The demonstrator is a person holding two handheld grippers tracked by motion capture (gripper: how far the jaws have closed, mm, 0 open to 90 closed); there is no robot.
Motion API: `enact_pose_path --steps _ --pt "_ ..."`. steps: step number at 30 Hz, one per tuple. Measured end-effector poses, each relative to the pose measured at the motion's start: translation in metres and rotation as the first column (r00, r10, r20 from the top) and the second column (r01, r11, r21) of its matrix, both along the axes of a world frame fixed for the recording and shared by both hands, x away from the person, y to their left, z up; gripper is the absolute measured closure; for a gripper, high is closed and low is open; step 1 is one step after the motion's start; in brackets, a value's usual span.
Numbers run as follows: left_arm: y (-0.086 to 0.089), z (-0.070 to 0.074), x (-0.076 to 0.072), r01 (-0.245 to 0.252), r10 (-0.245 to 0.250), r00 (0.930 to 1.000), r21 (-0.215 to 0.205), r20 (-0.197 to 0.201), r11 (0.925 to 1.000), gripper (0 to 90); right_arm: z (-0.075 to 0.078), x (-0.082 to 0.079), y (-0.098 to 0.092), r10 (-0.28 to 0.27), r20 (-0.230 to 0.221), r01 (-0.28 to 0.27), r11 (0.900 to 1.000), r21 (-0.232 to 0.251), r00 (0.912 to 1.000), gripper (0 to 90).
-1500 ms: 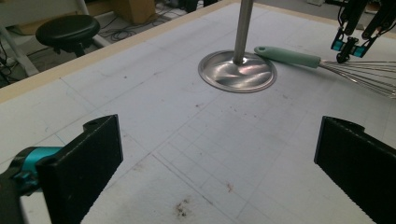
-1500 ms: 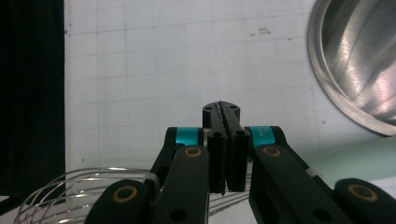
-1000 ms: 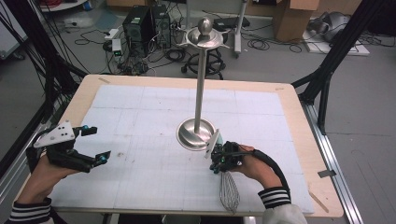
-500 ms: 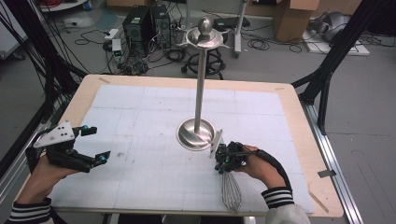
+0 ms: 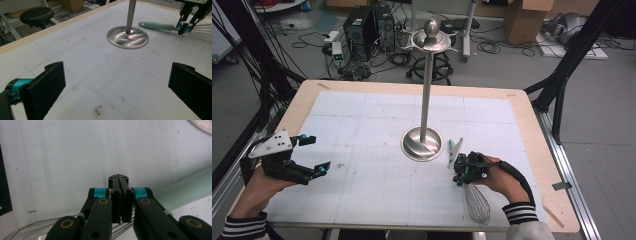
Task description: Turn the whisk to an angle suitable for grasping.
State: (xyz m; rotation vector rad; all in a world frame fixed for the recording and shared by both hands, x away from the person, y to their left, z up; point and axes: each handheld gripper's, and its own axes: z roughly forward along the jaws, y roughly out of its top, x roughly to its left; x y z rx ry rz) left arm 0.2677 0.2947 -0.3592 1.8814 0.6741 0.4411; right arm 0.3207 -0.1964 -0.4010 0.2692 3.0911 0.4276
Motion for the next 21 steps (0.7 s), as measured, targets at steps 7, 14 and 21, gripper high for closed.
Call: enact_pose_path --steps 7,14,21 --pt "-0.001 -0.001 0.0 0.0 0.0 1.0 0.0 -0.005 1.0 1.7 0.001 0.0 -0.015 -0.03 0.001 0.03 1.0 -0.003 0.9996 89.8" --pt "-0.001 -0.001 0.0 -0.002 0.002 1.0 0.002 -0.005 1.0 1.7 0.002 0.0 -0.032 -0.084 -0.003 0.084 0.996 -0.007 0.9964 89.8" --pt "-0.001 -0.001 0.0 -0.002 0.002 1.0 0.005 -0.005 1.0 1.7 0.004 0.0 -0.047 -0.121 0.004 0.121 0.993 0.001 0.9926 89.8"
